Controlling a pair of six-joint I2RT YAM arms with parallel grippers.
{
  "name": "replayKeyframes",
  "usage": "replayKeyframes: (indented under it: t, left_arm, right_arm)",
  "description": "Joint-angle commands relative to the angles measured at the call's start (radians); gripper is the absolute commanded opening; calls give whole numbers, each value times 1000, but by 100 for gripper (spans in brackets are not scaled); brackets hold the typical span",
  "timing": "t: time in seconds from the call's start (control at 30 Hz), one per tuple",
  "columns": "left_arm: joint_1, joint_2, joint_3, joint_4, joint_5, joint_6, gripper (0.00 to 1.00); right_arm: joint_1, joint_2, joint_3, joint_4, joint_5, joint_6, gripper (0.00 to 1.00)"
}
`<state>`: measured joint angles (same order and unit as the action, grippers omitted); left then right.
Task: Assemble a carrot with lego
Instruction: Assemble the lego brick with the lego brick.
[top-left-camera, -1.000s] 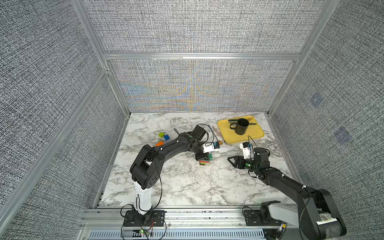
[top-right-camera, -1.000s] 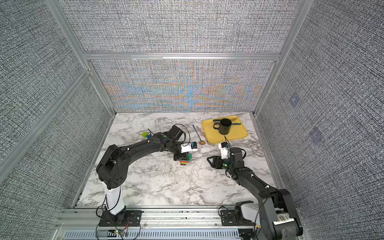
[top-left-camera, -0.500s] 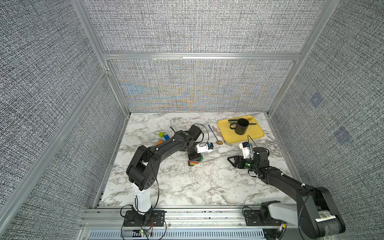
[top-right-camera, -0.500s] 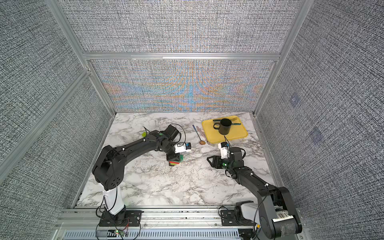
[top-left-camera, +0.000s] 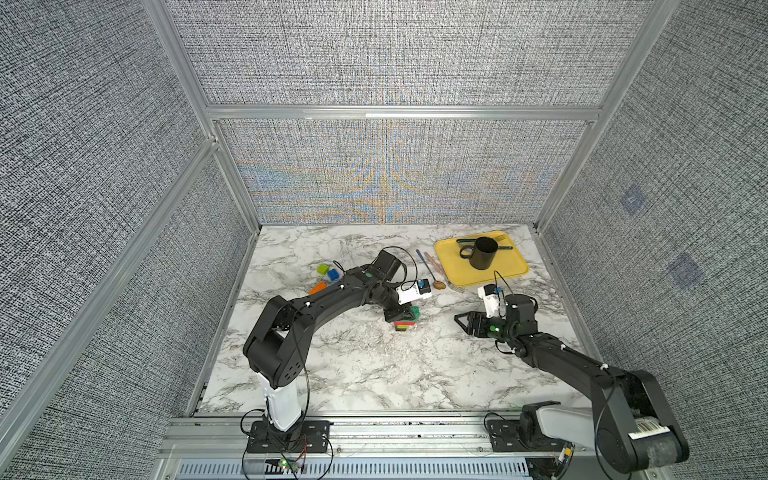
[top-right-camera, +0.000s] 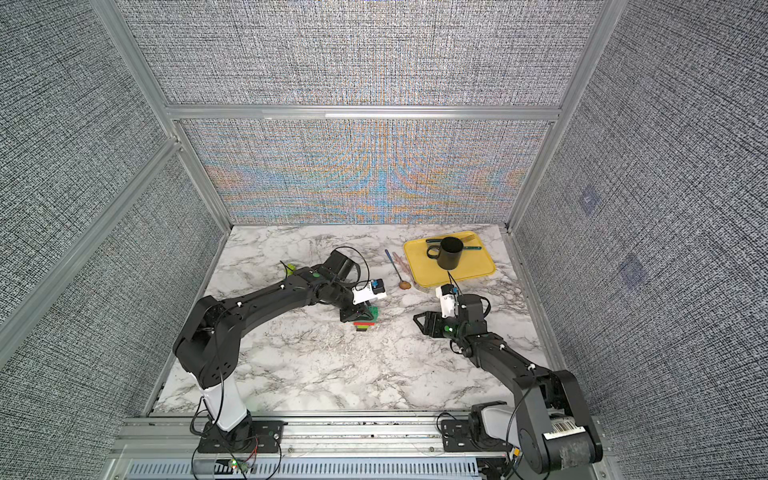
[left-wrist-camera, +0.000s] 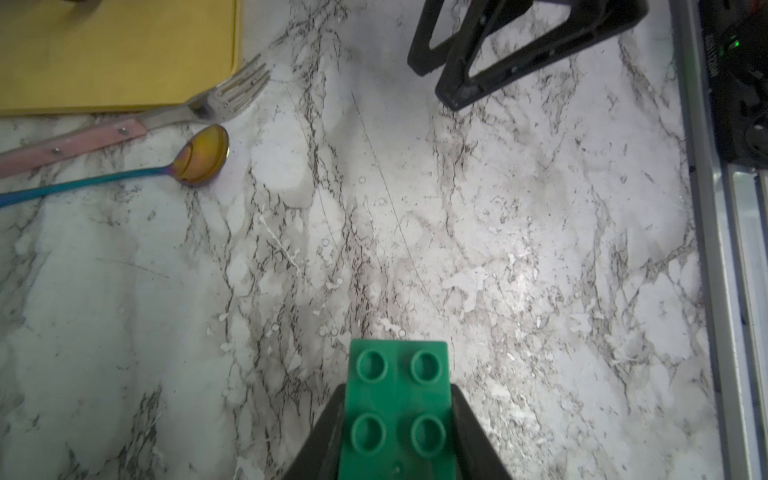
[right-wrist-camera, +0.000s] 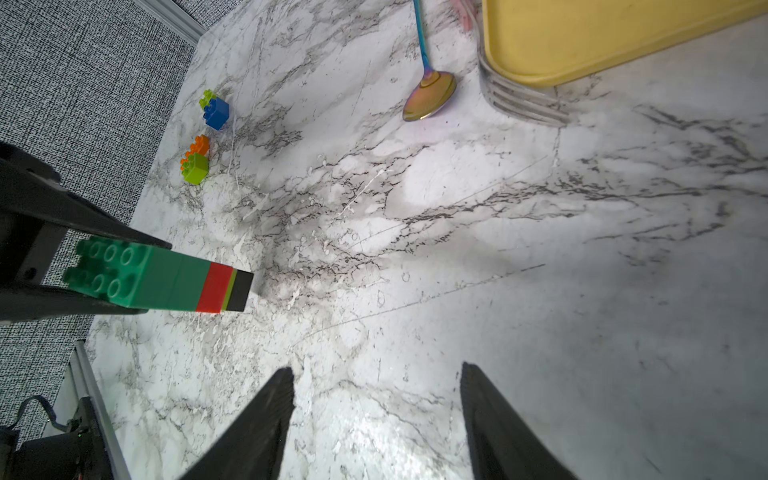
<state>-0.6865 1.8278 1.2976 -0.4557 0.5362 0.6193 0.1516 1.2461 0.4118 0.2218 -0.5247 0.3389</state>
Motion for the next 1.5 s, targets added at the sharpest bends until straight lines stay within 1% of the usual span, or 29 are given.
replayKeyframes:
  t: [0.0,0.1,0.23,0.53,0.73,0.87,1.07,1.23,1.47]
  left_arm:
    - [-2,18,-17,172,63,-37,25]
    - [-4,33,-34,215,84,-38,29]
    - [-4,47,-55,221,86,-17,34]
    - [0,32,-94,171,26,46,54]
    - [4,12,-95,140,9,56,61]
    - [6,1,-91,116,-19,66,62]
    - [14,-10,-75,42,-59,104,62]
    - [25,-21,-64,11,-82,112,62]
    - [26,-31,-58,-24,-78,108,62]
  right_arm:
    - [2,1,3,24,7,-3,65]
    - [3,1,3,17,13,-8,65]
    - [2,6,2,22,13,-5,65]
    - [11,16,8,26,15,-1,65]
    - [16,21,10,28,15,2,65]
    - [19,16,8,27,19,3,65]
    - [21,9,8,24,20,1,65]
    - [24,13,7,27,19,3,65]
    - [26,16,10,28,21,4,65]
